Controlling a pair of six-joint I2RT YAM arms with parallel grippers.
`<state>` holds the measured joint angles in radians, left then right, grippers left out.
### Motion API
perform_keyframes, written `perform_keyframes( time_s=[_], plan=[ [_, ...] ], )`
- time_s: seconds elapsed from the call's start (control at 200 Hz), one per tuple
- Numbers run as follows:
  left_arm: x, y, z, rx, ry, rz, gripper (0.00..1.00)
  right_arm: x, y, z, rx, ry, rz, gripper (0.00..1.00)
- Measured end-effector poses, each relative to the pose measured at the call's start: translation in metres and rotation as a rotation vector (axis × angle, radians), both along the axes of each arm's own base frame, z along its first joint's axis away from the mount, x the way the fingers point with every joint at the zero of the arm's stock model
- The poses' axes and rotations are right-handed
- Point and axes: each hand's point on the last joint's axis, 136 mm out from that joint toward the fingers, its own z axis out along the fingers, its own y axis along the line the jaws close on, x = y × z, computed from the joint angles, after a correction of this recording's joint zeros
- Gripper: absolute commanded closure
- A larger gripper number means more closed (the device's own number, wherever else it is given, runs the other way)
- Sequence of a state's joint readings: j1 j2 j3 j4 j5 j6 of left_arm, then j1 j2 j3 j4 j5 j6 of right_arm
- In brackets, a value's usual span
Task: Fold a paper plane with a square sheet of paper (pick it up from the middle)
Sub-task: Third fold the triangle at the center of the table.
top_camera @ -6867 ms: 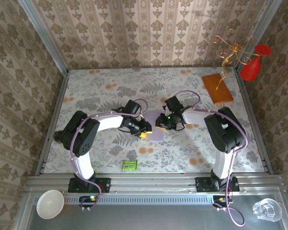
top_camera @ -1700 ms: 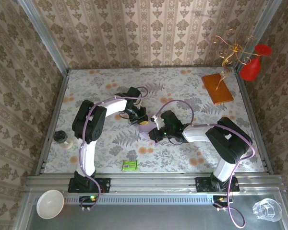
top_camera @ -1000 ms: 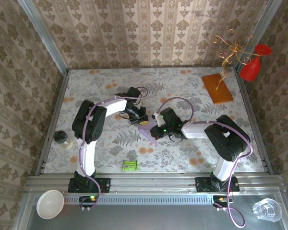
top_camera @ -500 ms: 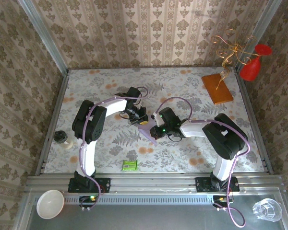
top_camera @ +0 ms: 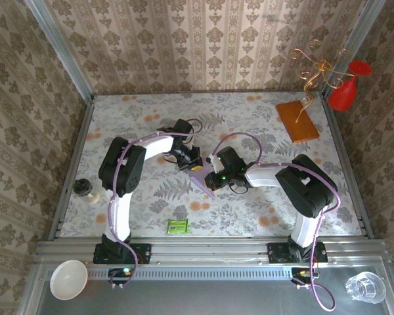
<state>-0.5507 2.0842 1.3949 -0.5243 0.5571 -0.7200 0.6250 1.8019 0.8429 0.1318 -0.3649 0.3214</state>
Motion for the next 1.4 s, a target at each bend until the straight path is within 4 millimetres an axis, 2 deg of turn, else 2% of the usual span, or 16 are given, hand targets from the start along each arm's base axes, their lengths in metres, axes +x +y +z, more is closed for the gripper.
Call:
perform_keyframes(
  time_s=[0.41, 0.505, 0.615, 0.72, 0.92, 1.04, 1.17, 1.285, 1.401],
  plan=[
    [0.0, 0.0, 0.0, -0.002, 0.0, -0.002, 0.92, 0.0, 0.0, 0.0, -0.005, -0.001, 0.001, 1.0],
    [0.0, 0.0, 0.001, -0.005, 0.0, 0.001, 0.9, 0.0, -0.001, 0.0, -0.005, 0.0, 0.001, 1.0],
    [0.0, 0.004, 0.004, -0.011, 0.0, 0.027, 0.83, 0.0, -0.001, 0.0, -0.005, 0.001, 0.001, 1.0],
    [0.0, 0.014, 0.017, -0.029, -0.013, 0.08, 0.77, 0.0, -0.001, 0.0, -0.004, 0.002, 0.001, 1.0],
    [0.002, 0.039, 0.056, -0.083, -0.096, 0.197, 0.69, 0.001, -0.002, 0.0, 0.0, 0.009, -0.007, 1.0],
    [-0.012, 0.041, 0.064, -0.1, -0.117, 0.217, 0.65, 0.001, -0.002, 0.0, 0.003, 0.015, -0.012, 1.0],
    [-0.036, 0.038, 0.054, -0.097, -0.09, 0.231, 0.65, 0.001, -0.002, 0.0, 0.005, 0.021, -0.019, 1.0],
    [-0.053, 0.033, 0.042, -0.097, -0.053, 0.238, 0.71, 0.001, -0.002, 0.0, 0.006, 0.023, -0.021, 1.0],
    [-0.059, 0.03, 0.037, -0.104, -0.035, 0.253, 0.79, 0.001, -0.002, 0.0, 0.006, 0.023, -0.021, 1.0]
  ],
)
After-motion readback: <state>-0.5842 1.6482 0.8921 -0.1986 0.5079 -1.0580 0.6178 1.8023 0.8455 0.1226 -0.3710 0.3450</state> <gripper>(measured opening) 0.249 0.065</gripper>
